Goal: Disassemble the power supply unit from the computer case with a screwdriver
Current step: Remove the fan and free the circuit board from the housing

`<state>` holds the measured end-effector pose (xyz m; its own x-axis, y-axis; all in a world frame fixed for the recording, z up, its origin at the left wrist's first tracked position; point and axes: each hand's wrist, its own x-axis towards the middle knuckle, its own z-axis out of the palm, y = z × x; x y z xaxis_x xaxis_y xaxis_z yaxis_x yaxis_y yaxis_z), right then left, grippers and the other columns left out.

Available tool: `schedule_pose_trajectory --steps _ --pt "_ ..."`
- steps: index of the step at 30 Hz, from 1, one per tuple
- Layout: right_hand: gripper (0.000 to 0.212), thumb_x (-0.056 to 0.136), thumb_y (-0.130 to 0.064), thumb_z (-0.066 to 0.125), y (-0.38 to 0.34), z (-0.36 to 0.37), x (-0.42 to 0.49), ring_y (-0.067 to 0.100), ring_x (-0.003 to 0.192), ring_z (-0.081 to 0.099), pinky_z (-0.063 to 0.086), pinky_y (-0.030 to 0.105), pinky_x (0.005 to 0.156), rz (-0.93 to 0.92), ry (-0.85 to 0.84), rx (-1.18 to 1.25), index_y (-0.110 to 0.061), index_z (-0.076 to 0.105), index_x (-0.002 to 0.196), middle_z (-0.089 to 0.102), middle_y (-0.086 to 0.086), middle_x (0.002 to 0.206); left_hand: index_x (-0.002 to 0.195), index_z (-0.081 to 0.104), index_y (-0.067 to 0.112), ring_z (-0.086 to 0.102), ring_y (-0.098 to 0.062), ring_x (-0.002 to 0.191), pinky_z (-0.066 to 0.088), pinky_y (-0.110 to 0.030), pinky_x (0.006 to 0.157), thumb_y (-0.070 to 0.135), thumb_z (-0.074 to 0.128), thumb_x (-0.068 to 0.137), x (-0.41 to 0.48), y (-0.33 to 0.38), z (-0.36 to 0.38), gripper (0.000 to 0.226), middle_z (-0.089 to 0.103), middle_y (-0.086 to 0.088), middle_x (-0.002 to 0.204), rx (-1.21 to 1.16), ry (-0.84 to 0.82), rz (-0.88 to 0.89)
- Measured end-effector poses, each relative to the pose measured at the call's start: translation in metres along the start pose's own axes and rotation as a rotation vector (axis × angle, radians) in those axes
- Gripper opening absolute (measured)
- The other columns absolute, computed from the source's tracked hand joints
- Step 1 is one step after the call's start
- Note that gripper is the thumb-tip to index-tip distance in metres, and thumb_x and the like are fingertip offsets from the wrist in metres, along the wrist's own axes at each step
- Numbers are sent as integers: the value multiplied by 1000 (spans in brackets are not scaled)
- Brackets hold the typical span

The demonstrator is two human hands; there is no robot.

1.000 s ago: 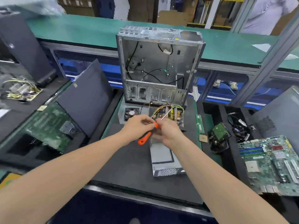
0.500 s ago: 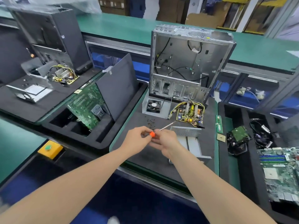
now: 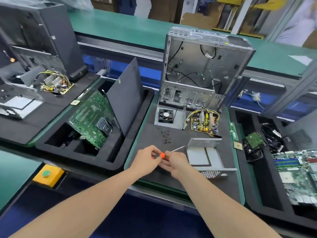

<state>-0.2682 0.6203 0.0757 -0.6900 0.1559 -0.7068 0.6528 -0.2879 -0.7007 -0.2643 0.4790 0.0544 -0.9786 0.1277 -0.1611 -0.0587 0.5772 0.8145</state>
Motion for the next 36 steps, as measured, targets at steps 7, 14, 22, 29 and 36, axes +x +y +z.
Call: schedule_pose_trajectory --steps 7,14,22,29,36 --pt "15 102 -1 58 16 10 -1 33 86 77 65 41 70 42 83 68 9 62 112 75 24 102 106 71 39 60 -2 99 47 -18 85 30 72 93 9 -22 -5 16 63 15 107 139 -90 95" --pt "16 97 -6 69 26 9 0 29 76 78 65 39 70 11 217 24 9 68 103 77 21 88 114 74 34 57 -10 111 52 -34 100 31 69 96 16 -26 -4 19 66 12 112 281 -81 191" --pt "14 94 -7 73 27 11 -1 28 70 78 64 37 63 8 288 0 7 71 96 77 20 83 113 73 34 57 -12 109 53 -36 98 33 68 95 17 -29 -5 19 66 10 113 305 -79 246" --pt "11 91 -6 73 25 15 -7 31 80 78 65 40 66 34 221 84 2 73 99 77 21 92 116 73 32 57 -10 106 52 -32 93 33 67 98 13 -27 -8 19 63 9 112 227 -74 217" --pt "15 89 -7 70 31 64 -16 27 70 78 63 37 58 64 16 59 -5 73 103 79 12 80 116 75 27 60 -12 104 54 -34 92 26 65 99 -16 -38 -38 20 64 6 109 121 157 46"
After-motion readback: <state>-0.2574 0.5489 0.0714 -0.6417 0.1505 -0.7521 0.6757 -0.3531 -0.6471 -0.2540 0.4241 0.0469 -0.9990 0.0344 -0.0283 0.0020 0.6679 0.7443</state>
